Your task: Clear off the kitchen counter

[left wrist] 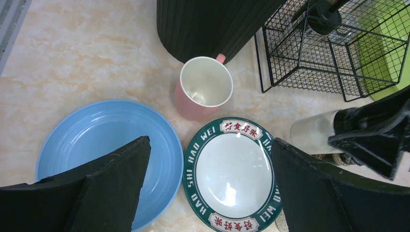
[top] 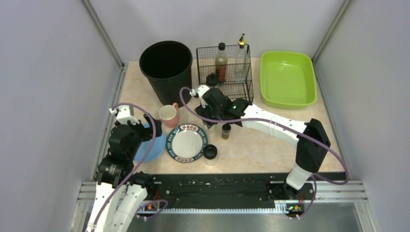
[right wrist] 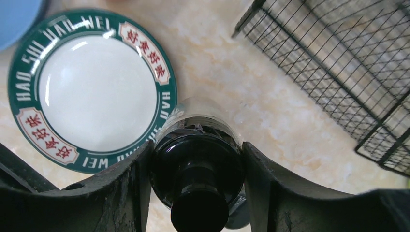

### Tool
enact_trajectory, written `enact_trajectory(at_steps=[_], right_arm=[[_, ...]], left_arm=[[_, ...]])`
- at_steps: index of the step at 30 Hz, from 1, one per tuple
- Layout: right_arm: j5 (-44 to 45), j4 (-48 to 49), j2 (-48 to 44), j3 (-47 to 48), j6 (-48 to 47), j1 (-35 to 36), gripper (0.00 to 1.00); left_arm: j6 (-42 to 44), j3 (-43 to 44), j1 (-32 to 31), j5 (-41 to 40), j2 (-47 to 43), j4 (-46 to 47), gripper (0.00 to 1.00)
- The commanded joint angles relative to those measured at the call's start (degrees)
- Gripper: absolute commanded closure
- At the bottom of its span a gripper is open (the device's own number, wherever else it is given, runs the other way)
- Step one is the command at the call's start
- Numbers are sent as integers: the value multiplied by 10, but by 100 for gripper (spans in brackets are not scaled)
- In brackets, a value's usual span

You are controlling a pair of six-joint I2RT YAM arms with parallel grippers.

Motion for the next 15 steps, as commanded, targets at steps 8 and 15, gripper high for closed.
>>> enact_trajectory(at_steps=[8,15], right_arm=[[147,-4,-83,168,-80,4,94],[176,7,-61,241,-89,-42,100]], left_arm=[[5,-1,-1,6,-1,6,1],[4,-1,-1,5,-3,5,1]])
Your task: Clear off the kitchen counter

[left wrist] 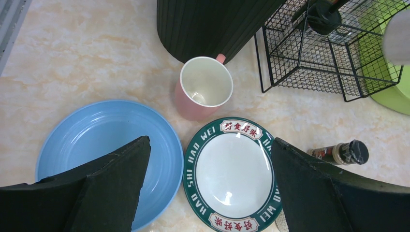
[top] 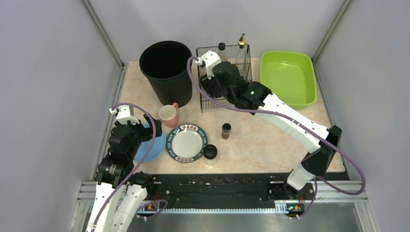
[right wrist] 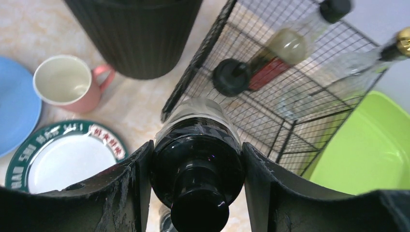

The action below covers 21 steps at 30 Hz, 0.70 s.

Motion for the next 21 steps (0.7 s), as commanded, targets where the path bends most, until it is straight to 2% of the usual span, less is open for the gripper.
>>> enact_trajectory(at_steps=[1,5,21], right_arm=[[49,43,-10,64,-15,-42,100],[67,49,18,96,-14,-76,100],[36,68,151,189,13,-156,100]], left_arm=[[4,0,-1,4,-3,4,1],[4,-1,-1,5,-2,5,1],[6,-1,-1,7,-2,6,1]])
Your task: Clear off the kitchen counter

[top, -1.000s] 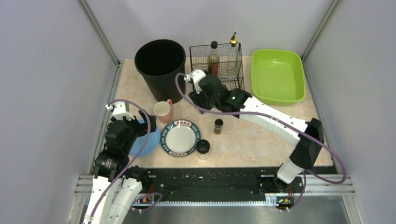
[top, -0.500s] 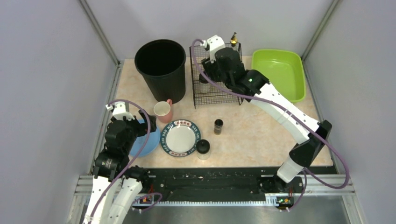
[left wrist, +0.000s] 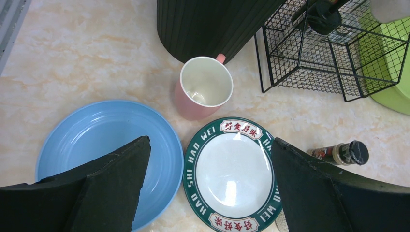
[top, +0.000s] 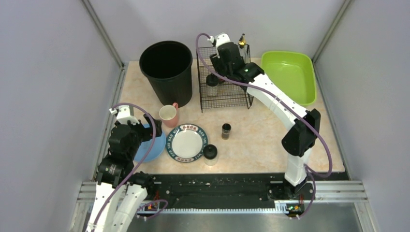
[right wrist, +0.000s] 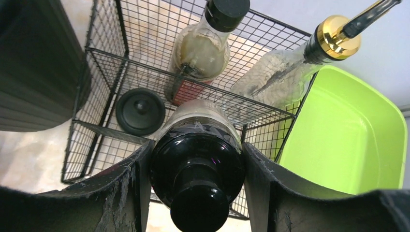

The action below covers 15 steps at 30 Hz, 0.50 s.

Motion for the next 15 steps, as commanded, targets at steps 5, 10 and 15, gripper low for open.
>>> enact_trajectory(at_steps=[5,10,15], right_arm=[[-21,61,41,64,25,-35,100],[-31,61,70,64,36,-49,100],[-55,69,93,51,72,-66,100]], left_arm=[[6,-2,-1,7,-2,6,1],[6,-2,-1,7,-2,5,1],[6,-1,-1,7,0,7,1]])
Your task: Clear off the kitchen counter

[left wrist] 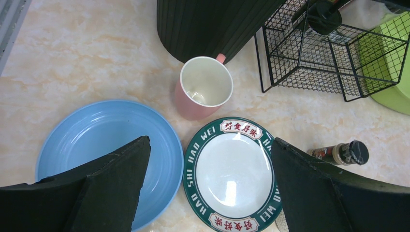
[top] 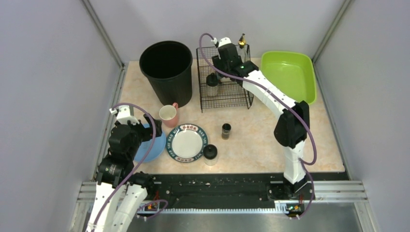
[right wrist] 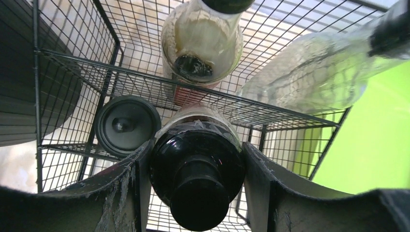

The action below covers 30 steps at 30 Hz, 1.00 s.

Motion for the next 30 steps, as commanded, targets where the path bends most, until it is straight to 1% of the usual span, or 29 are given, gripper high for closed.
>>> enact_trajectory(at_steps=[1,12,23,24,27,28,30], right_arm=[[-13,68,11,21,29,-21,100],[-26,86,46,-32,84,-46,100],[-50,84,76,-43,108,-56,99],[-51,83,77,-44,109,-56,94],[-52,82,76,-47,112,-57,69],[-52,81,74,-47,112,-57,63],[-52,80,66,-49,113,-57,56]], left_arm=[[6,-1,-1,8,0,7,1],[6,-1,-1,8,2,7,1],[6,-1,-1,5,0,5,1],[6,-1,-1,4,0,5,1],[6,-1,-1,4,-1,5,1],[6,-1,-1,4,-1,5,1],[6,-1,-1,3,-1,5,1]])
